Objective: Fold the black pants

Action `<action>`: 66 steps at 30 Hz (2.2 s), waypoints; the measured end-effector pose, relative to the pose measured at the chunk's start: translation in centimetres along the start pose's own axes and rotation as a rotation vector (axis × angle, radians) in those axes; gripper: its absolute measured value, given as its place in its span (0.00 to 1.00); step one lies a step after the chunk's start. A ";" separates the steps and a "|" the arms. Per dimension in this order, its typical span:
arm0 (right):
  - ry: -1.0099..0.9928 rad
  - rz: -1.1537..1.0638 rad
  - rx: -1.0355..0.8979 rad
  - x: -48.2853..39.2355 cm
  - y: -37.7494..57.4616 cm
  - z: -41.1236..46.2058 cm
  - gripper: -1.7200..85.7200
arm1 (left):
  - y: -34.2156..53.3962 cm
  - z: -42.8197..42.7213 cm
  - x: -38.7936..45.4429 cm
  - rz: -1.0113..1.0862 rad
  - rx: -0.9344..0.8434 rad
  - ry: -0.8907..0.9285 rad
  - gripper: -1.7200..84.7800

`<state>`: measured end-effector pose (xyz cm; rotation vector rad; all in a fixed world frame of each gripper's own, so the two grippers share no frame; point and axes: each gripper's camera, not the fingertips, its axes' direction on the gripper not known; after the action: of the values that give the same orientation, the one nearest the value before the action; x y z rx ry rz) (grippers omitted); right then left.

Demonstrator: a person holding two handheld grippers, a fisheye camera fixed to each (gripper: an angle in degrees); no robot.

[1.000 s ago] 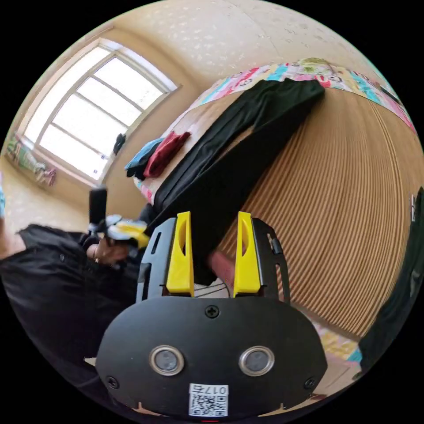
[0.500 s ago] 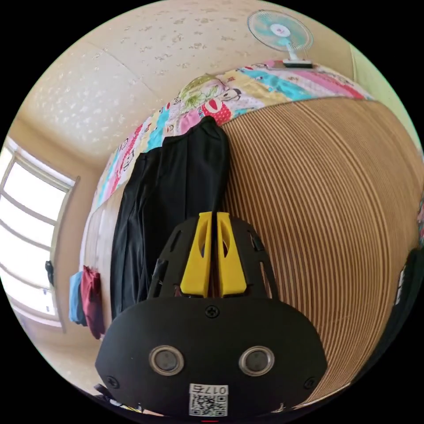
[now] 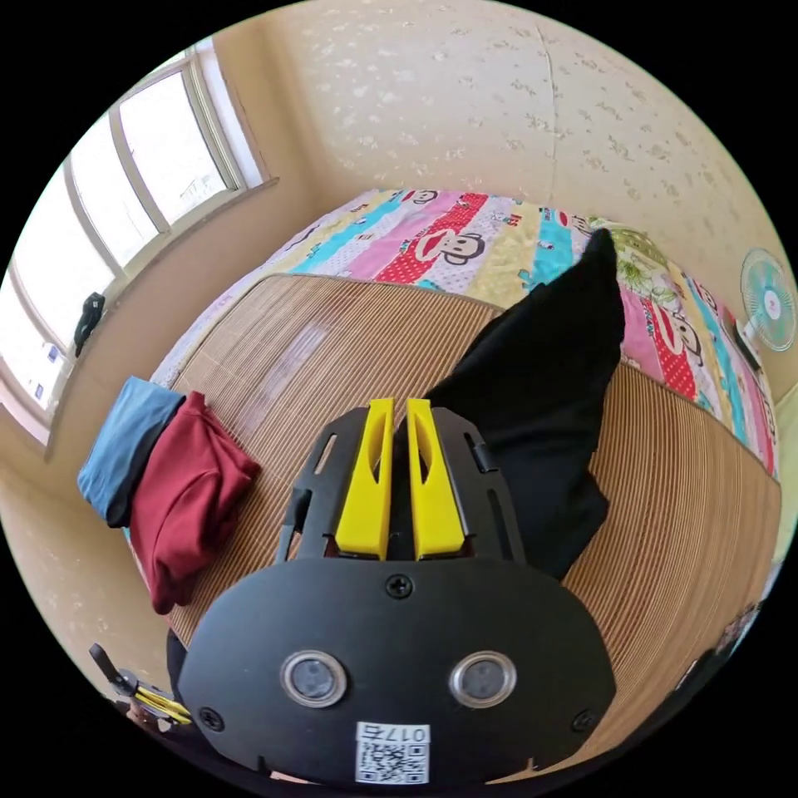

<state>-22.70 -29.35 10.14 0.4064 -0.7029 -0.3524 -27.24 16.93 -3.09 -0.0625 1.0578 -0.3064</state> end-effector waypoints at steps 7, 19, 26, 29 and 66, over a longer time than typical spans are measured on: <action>-0.078 -0.058 0.017 -0.2 21.0 -6.8 0.12 | -1.4 1.2 1.1 0.133 -0.025 -0.203 0.12; -0.389 0.150 -0.072 -1.2 45.0 -14.8 0.08 | -4.3 12.8 4.6 0.306 -0.172 -0.385 0.08; -0.437 0.083 -0.201 0.3 53.8 -23.0 0.07 | 3.9 16.8 5.7 0.310 -0.477 -0.355 0.07; -0.398 0.139 -0.206 2.1 55.3 -26.2 0.09 | 4.9 15.0 6.3 0.281 -0.375 -0.299 0.09; -0.868 -0.455 0.660 -11.8 24.4 -80.2 0.03 | 2.0 -11.3 30.3 1.070 0.299 0.753 0.06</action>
<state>27.82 16.11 -40.27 1.0765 -1.5942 -0.7454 -22.83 11.49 -34.73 0.9275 1.6096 0.5364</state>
